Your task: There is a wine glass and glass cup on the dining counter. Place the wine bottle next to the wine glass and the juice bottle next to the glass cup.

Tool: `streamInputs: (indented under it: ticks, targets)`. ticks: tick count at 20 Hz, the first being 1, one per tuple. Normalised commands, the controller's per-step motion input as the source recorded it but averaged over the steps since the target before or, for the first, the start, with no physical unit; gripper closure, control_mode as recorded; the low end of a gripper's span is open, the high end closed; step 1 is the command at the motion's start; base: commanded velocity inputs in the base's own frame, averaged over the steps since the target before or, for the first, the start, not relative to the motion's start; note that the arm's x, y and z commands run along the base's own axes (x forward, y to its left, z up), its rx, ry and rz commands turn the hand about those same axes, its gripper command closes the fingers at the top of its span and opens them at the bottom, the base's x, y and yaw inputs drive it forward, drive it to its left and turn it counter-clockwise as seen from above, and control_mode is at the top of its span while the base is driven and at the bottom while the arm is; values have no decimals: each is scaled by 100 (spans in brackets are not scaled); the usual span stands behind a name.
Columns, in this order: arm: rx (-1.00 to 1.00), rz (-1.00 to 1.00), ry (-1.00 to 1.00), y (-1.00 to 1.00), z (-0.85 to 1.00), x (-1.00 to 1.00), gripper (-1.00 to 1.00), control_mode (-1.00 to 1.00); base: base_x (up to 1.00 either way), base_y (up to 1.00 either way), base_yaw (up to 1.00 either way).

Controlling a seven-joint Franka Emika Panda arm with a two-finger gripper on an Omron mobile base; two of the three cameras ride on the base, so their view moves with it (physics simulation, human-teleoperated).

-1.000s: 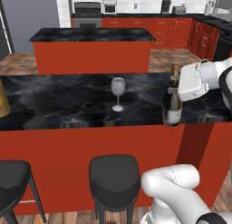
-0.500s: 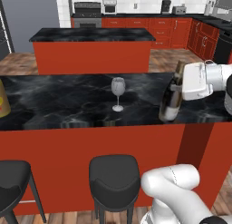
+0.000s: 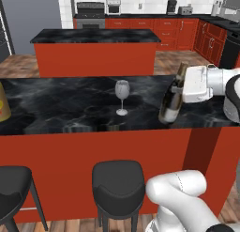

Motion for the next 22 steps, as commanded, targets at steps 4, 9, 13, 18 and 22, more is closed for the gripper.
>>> streamInputs:
  ticks: [4,9,13,18,22]
  targets:
    - [3,0,12,0,0,32,100,-100,0,0,0]
    - [4,0,9,-3,0,35,100,-100,0,0,0]
    - [4,0,10,-2,-4,41,100,-100,0,0,0]
    - [0,0,4,0,-7,34,100,-100,0,0,0]
    - [0,0,1,0,-10,26,100,-100,0,0,0]
